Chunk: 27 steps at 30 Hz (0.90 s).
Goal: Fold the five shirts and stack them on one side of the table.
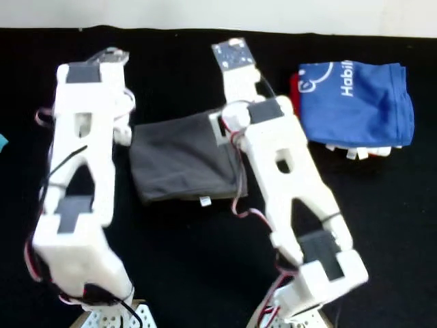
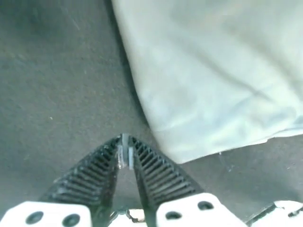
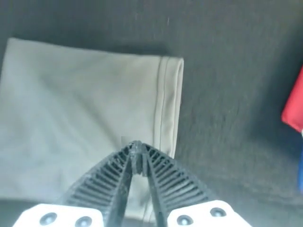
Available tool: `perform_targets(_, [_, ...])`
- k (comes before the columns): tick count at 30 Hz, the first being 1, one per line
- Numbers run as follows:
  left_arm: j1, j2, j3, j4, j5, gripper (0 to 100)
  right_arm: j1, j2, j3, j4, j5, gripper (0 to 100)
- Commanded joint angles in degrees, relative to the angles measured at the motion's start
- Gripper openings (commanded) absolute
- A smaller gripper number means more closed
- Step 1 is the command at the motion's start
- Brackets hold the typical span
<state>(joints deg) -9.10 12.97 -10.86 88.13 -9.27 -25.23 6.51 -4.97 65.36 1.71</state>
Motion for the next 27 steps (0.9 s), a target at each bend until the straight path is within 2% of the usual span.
perform_targets(1, [2.95, -16.48, 26.68, -16.18, -0.88, 1, 1.01, 8.57, -10.42, -1.10, 0.70, 0.6])
perform_targets(5, [5.49, -24.48, 41.19, -28.31, -0.62, 1, 0.66, 18.77, -19.47, -1.01, 0.44, 0.6])
perform_targets(9, [6.02, -25.98, 48.66, -37.27, -0.53, 1, 0.57, 26.68, -28.26, 2.07, 0.44, 0.6])
perform_targets(16, [5.93, -25.89, 57.10, -42.99, -0.79, 1, 1.10, 41.19, -41.80, 5.05, 0.70, 0.6])
perform_targets(22, [5.93, -25.89, 63.52, -49.14, -0.88, 1, 4.79, 53.32, -53.32, 5.67, 0.70, 0.6])
perform_targets(27, [5.85, -27.56, 62.64, -49.32, -0.88, 1, 5.85, 54.99, -63.87, 15.08, 0.70, 0.6])
